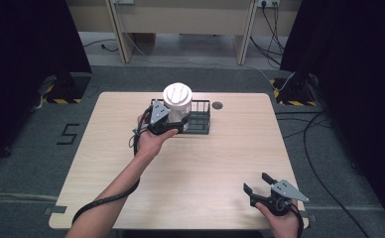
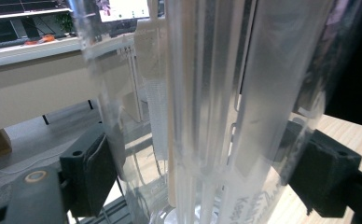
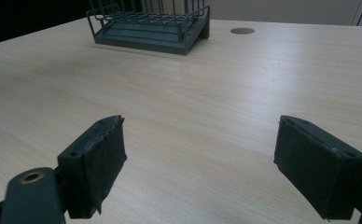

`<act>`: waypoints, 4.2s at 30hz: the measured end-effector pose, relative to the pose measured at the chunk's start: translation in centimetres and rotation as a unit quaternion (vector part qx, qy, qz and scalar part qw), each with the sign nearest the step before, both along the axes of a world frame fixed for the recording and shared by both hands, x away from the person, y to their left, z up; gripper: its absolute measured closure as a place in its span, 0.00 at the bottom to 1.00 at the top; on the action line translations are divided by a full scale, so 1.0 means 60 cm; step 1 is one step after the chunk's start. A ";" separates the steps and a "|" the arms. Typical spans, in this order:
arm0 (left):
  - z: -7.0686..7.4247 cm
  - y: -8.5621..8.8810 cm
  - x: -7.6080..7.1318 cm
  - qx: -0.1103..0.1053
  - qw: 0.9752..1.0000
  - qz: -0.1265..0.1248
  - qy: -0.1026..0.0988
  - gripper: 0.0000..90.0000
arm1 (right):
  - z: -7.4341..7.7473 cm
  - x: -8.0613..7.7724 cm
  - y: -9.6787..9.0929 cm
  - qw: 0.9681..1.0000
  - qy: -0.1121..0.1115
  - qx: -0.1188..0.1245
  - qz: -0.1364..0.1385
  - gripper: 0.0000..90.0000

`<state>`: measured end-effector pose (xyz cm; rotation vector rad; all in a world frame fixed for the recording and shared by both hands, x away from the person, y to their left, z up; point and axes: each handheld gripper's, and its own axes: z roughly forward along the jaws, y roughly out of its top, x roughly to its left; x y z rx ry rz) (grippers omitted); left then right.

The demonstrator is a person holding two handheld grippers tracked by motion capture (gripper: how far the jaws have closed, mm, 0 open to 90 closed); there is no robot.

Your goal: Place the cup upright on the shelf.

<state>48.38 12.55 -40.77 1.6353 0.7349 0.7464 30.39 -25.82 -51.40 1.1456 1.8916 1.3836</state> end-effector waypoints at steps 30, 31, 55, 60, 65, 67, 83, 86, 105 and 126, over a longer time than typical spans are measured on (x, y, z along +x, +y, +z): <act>0.024 -0.010 0.052 -0.002 1.000 0.018 0.001 0.20 | 0.000 0.000 -0.001 1.000 0.001 0.003 0.001 0.19; 0.026 -0.010 0.054 -0.002 1.000 0.019 0.000 0.20 | 0.000 0.000 -0.001 1.000 0.001 0.002 0.001 0.19; 0.027 -0.024 0.095 -0.004 0.999 0.031 0.014 0.20 | 0.000 -0.001 0.000 1.000 0.004 0.004 0.003 0.19; 0.024 -0.028 0.105 -0.005 0.999 0.037 0.018 0.20 | 0.000 0.000 -0.001 1.000 0.003 0.003 0.005 0.19; 0.019 -0.028 0.112 0.000 0.999 0.044 0.022 0.20 | 0.000 0.000 -0.001 1.000 0.002 0.004 0.005 0.19; 0.017 -0.028 0.115 -0.001 0.999 0.047 0.023 0.20 | 0.000 0.001 -0.001 1.000 0.000 0.002 0.006 0.19; -0.005 -0.035 0.131 -0.002 0.997 0.065 0.040 0.20 | 0.000 0.001 -0.001 1.000 0.000 0.002 0.007 0.19; -0.008 -0.036 0.133 -0.003 0.997 0.067 0.042 0.20 | 0.000 0.001 -0.001 1.000 0.001 0.002 0.006 0.19; -0.043 -0.044 0.136 0.002 0.995 0.079 0.061 0.20 | 0.000 0.000 -0.001 1.000 0.003 0.004 0.007 0.19; -0.059 -0.049 0.135 0.003 0.993 0.090 0.073 0.19 | 0.000 0.001 0.001 1.000 0.004 0.001 0.008 0.19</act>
